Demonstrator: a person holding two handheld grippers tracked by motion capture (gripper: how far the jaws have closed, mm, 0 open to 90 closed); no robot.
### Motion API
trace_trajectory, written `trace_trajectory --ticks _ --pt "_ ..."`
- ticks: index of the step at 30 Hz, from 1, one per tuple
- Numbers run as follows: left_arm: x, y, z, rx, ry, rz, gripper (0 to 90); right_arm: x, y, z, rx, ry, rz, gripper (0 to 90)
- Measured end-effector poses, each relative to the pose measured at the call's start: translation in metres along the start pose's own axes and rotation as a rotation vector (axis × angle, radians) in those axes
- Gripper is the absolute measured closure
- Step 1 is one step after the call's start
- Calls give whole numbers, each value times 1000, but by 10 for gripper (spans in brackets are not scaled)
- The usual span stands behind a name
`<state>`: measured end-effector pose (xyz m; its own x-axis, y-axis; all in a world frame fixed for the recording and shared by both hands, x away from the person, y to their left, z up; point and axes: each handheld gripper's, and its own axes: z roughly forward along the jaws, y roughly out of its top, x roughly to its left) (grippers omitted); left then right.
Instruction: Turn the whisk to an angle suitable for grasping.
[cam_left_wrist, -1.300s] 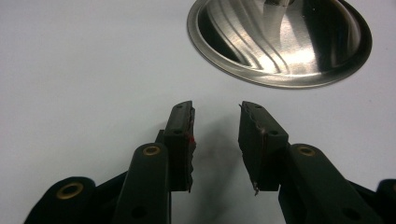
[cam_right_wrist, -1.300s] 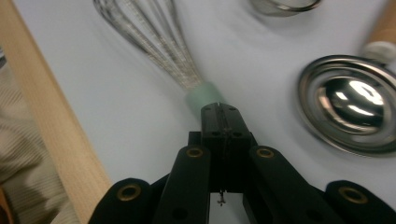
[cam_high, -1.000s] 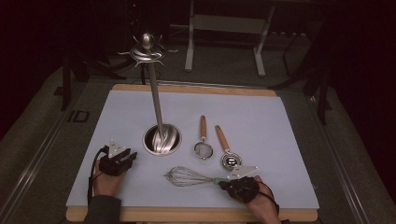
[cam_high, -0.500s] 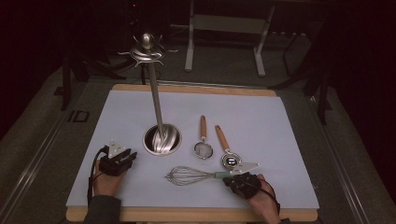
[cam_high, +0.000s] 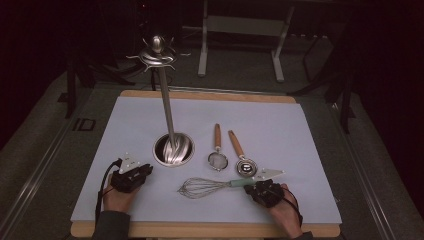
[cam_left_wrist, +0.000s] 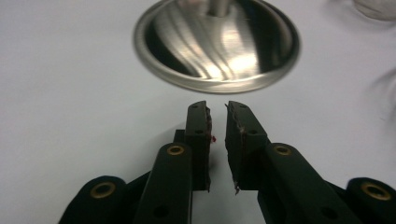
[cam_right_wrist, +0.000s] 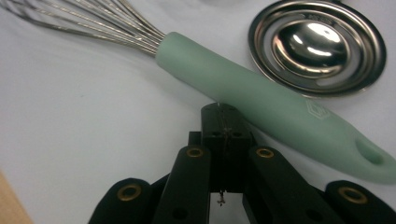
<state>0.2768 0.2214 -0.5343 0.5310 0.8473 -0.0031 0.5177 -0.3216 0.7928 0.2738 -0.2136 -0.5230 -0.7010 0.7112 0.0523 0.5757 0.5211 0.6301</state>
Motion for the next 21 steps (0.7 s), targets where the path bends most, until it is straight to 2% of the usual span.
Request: trace_trajectory --ticks 4,8,12,18,21 --pt "-6 1 -3 5 -35 31 828 -4 3 2 -3 -9 13 898" --pt "-13 2 -7 6 -94 49 850 -9 8 6 -1 -38 8 899" --pt "-25 3 -12 15 -148 94 861 -15 12 10 -6 -42 15 899" --pt "-43 2 -15 38 -204 149 865 -24 18 14 -16 -59 36 899" --pt "-51 2 -14 59 -235 198 868 -24 17 14 -20 -64 40 895"
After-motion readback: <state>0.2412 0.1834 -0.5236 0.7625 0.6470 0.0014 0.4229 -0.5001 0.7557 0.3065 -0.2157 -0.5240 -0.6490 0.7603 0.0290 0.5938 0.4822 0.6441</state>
